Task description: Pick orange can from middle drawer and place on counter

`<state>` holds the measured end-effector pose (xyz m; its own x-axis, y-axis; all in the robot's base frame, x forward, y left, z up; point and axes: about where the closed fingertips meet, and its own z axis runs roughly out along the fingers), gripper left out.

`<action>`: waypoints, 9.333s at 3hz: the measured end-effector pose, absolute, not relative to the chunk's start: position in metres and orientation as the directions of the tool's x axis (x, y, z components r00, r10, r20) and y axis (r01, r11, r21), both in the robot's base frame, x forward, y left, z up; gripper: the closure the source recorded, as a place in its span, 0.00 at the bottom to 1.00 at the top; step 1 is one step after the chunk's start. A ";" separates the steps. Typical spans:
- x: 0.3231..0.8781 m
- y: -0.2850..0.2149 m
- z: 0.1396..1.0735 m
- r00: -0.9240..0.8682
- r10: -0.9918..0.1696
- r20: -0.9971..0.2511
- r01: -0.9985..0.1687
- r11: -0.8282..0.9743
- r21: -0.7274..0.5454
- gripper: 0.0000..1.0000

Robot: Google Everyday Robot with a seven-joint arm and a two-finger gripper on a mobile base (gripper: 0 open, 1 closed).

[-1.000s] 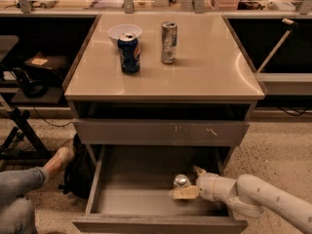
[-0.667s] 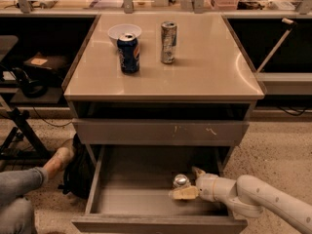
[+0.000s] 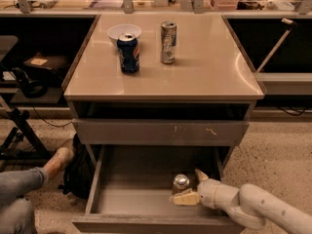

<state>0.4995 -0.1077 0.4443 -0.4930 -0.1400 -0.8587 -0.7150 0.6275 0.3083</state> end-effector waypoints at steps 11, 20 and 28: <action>0.538 -0.155 0.467 -0.514 -0.161 -0.843 -0.667 0.693 0.274 1.00; 0.559 -0.243 0.895 -0.051 -0.190 -0.980 -0.555 0.822 -0.131 1.00; 0.692 -0.202 0.910 -0.172 -0.213 -0.962 -0.636 0.770 -0.057 1.00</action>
Offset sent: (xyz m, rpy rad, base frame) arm -0.0010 -0.0069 0.0019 -0.0081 -0.0128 -0.0303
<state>0.6921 -0.2016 0.9104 -0.1722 -0.2133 -0.9617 -0.6357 0.7699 -0.0569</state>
